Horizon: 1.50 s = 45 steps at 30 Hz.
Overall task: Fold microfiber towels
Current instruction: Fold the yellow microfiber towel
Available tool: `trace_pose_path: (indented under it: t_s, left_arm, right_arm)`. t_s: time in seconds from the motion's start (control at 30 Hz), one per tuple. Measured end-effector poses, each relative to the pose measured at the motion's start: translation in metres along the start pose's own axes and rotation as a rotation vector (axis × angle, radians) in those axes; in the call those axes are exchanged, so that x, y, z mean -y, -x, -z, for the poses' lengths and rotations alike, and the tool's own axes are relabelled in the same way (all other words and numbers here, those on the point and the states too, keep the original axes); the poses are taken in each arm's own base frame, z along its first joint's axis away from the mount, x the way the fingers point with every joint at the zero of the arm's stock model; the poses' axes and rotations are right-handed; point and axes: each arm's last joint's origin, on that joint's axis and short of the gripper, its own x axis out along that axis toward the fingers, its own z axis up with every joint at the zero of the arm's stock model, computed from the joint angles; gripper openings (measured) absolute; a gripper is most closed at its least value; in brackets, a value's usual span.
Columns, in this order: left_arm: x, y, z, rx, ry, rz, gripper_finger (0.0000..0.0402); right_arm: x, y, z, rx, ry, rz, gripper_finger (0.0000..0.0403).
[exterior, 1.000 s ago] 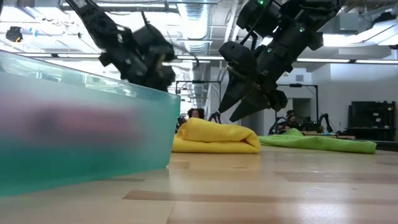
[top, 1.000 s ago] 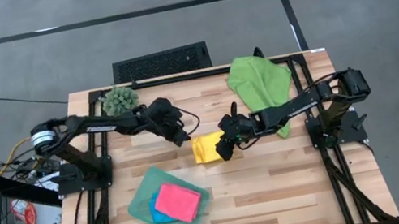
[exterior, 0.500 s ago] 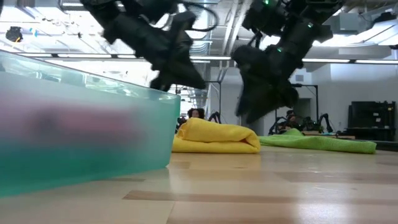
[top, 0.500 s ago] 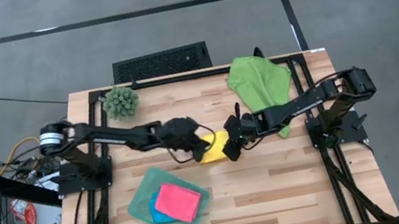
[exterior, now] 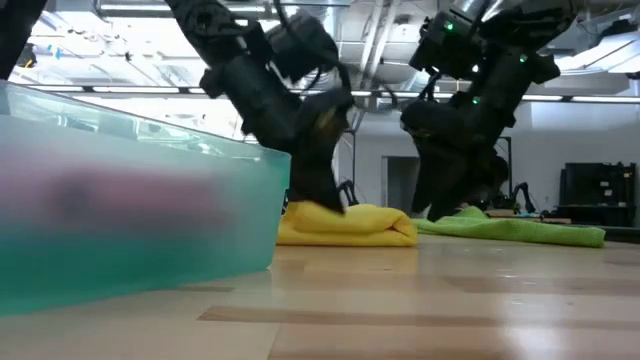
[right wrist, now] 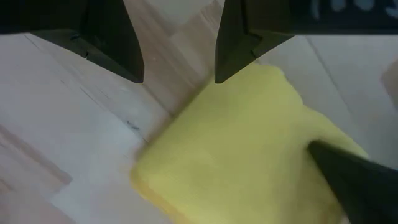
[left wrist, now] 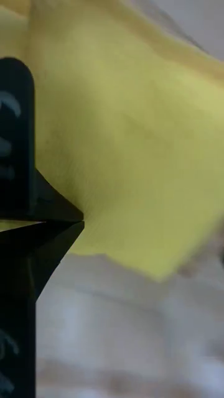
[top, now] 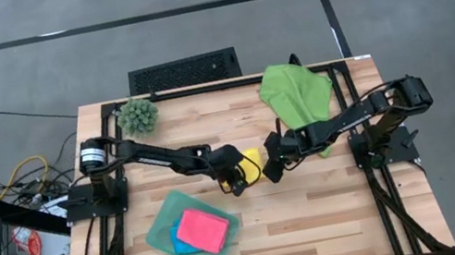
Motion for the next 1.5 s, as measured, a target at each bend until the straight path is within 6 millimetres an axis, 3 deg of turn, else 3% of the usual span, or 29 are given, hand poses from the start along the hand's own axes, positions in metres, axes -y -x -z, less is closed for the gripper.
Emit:
trace_pose_path:
  t_s: [0.17,0.37,1.0,1.23,1.5]
  left_arm:
    - [-0.006,-0.004,0.005,-0.036,-0.006,-0.055,0.0]
    - [-0.011,-0.004,0.003,-0.041,0.006,-0.071,0.0]
    - [-0.013,0.011,-0.008,-0.027,0.024,-0.057,0.0]
    - [-0.022,0.019,-0.007,-0.05,-0.005,-0.154,0.0]
    - [-0.02,0.042,-0.016,0.003,0.026,-0.168,0.0]
  right_arm:
    - [-0.004,0.004,-0.004,0.027,-0.006,-0.058,0.0221]
    - [-0.012,0.013,-0.014,0.127,0.105,-0.162,0.0221]
    - [-0.014,-0.051,-0.008,0.135,0.155,-0.146,0.0221]
    - [-0.011,-0.041,-0.015,0.154,0.126,-0.159,0.0221]
    - [0.001,0.001,-0.039,0.249,0.048,-0.175,0.0221]
